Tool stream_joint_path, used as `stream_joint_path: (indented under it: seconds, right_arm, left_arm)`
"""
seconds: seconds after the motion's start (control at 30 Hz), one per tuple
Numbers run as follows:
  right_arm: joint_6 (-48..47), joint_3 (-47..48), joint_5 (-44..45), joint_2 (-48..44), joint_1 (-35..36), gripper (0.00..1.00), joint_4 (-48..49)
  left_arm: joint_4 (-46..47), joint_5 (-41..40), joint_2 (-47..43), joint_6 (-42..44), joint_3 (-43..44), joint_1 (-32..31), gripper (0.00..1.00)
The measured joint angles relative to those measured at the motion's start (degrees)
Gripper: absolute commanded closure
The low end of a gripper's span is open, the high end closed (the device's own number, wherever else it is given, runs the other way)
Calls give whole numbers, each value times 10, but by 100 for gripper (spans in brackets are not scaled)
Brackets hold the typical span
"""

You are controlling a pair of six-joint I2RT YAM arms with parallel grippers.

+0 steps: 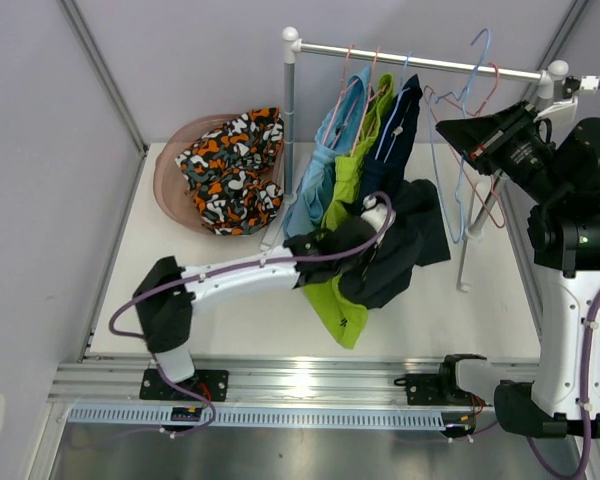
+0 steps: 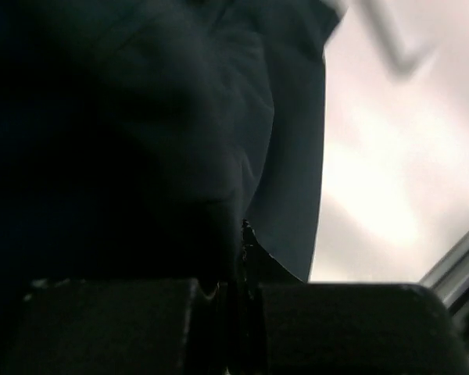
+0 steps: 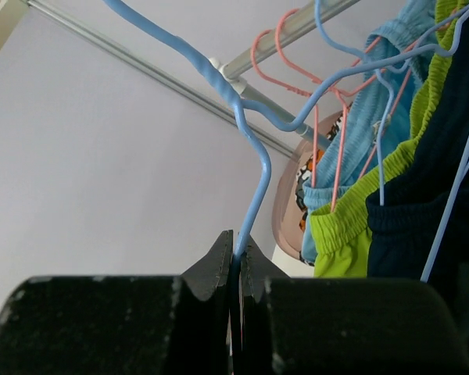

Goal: Remove the shorts from the hanger

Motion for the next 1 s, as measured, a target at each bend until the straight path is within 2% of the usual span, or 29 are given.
stream_joint_path:
  seconds: [0.13, 0.27, 0.37, 0.5, 0.67, 0.77, 0.87, 1.0]
  right_arm:
    - [-3, -3, 3, 33, -1, 100, 5]
    - [-4, -24, 5, 59, -14, 100, 20]
    - [-6, -28, 6, 87, -28, 100, 30]
    - [-14, -21, 7, 119, -41, 100, 36]
    - [-24, -18, 6, 145, -50, 100, 39]
    - [-29, -21, 5, 151, -52, 100, 44]
    - [-33, -46, -2, 147, -52, 100, 63]
    - [-40, -94, -11, 134, -52, 100, 82]
  left_arm:
    - [-42, -25, -78, -14, -81, -45, 100]
    - [-86, -60, -191, -19, -80, -102, 100]
    - [-130, -95, -284, -8, -47, -99, 100]
    - [-179, -132, -348, 24, 35, -19, 100]
    - [-224, -139, -353, 86, 151, 126, 100]
    - [-250, -123, -314, 112, 241, 210, 100]
    - [-274, -101, -229, 128, 379, 290, 100]
    - [-278, -75, -110, 148, 546, 363, 100]
